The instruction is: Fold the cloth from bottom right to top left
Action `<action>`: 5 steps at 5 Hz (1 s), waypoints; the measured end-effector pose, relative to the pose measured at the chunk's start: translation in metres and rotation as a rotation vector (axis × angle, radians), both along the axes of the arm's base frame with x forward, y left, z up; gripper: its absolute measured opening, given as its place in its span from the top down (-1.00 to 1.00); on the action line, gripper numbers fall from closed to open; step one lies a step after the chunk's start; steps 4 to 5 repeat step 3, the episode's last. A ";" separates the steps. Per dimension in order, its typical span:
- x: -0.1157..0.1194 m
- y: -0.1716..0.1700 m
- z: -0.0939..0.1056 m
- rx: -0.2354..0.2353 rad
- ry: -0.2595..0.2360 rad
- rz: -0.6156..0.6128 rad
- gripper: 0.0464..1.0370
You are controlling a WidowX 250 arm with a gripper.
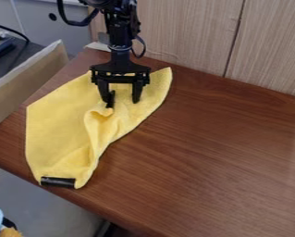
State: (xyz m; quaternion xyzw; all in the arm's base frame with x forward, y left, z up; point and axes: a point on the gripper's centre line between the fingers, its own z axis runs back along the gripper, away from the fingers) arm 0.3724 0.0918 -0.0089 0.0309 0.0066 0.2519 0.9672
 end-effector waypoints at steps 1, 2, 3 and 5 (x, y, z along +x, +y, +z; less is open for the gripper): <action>0.007 -0.005 0.024 0.007 -0.056 -0.019 -0.92; 0.011 -0.009 0.050 0.028 -0.112 -0.046 -0.92; 0.011 -0.008 0.062 0.044 -0.153 -0.055 -0.92; 0.011 -0.008 0.062 0.044 -0.153 -0.055 -0.92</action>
